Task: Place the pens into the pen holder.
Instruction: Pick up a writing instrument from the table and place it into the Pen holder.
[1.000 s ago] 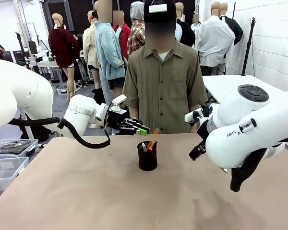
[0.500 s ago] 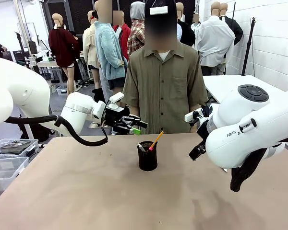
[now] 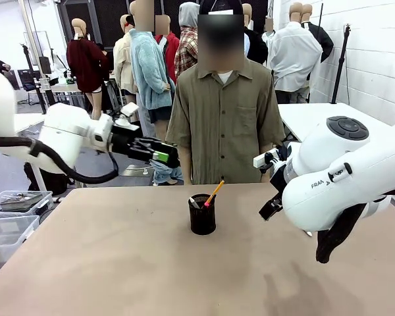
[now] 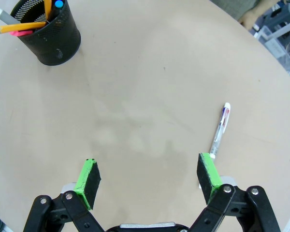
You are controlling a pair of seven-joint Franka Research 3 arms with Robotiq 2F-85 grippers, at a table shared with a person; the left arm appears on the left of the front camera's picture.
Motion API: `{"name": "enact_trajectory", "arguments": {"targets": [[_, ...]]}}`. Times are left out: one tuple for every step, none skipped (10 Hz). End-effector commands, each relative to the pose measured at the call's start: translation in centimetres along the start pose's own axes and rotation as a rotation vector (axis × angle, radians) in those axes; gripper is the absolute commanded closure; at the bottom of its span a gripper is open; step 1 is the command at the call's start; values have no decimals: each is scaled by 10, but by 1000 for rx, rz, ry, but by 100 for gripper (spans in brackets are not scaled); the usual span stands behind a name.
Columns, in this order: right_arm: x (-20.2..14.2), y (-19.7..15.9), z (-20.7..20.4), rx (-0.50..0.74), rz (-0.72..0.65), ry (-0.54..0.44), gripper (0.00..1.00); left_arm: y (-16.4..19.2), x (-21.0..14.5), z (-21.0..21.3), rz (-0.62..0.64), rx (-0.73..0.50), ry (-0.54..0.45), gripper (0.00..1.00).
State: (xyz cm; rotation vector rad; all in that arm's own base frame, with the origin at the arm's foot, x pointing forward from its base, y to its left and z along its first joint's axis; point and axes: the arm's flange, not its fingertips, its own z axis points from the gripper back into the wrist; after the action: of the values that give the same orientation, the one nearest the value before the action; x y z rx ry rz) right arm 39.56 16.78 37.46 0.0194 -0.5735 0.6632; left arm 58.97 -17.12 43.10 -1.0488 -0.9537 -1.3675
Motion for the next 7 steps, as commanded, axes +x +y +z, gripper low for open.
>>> {"name": "enact_trajectory", "arguments": {"targets": [[-1, 1, 0, 1, 0, 1, 0, -44, 18, 19, 155, 199, 111, 24], [-1, 1, 0, 1, 0, 1, 0, -59, 24, 32, 237, 259, 159, 24], [-1, 1, 0, 1, 0, 1, 0, -69, 25, 42, 335, 322, 208, 24], [-1, 1, 0, 1, 0, 1, 0, -74, 20, 51, 398, 383, 232, 24], [-1, 1, 0, 1, 0, 1, 0, -81, 15, 62, 464, 440, 270, 24], [-1, 1, 0, 1, 0, 1, 0, -90, 7, 73, 546, 526, 314, 24], [-1, 1, 0, 1, 0, 1, 0, -99, 0, 81, 606, 596, 345, 24]]}}
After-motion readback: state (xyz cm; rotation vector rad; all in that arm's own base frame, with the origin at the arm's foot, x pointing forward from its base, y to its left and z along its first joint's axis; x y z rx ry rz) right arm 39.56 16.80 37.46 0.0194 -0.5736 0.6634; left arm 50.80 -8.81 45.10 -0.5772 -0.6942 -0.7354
